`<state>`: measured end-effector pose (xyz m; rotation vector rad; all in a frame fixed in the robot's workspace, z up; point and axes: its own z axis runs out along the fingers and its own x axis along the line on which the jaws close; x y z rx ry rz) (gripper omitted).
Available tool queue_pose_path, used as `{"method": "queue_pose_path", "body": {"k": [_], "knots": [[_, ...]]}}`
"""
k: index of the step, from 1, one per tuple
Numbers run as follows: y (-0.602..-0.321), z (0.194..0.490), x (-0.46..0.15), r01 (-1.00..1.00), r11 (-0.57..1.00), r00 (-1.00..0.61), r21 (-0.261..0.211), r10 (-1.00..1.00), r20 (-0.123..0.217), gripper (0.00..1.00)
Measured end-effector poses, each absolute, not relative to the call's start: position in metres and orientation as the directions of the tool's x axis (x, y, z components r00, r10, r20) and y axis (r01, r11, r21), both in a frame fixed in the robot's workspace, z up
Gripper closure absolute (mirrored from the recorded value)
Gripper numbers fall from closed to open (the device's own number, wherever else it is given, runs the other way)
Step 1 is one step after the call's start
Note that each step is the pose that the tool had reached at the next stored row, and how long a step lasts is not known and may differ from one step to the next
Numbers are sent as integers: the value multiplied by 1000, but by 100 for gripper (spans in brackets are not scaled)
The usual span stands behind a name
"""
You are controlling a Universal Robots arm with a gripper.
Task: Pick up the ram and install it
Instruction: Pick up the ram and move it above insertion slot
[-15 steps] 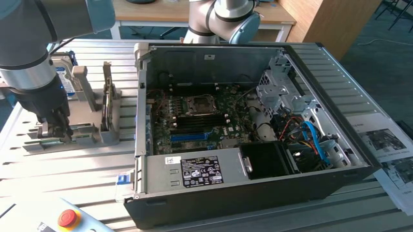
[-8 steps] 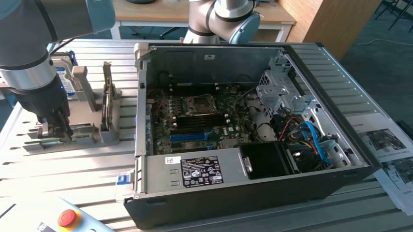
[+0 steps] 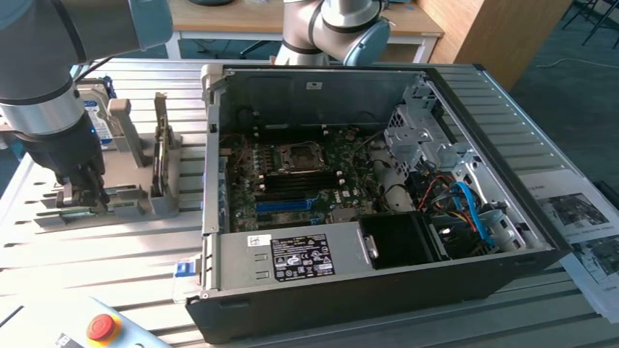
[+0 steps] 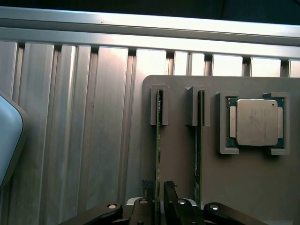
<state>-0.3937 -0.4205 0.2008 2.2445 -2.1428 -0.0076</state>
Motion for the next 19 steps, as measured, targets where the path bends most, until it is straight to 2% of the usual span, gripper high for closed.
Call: {"method": "queue_pose_path", "body": {"k": [8, 10, 19], "knots": [[-420, 201, -394, -998, -46, 47, 31, -999, 23, 79], [-420, 201, -394, -998, -46, 47, 31, -999, 23, 88], [-420, 201, -394, -998, -46, 47, 31, -999, 23, 88]]}}
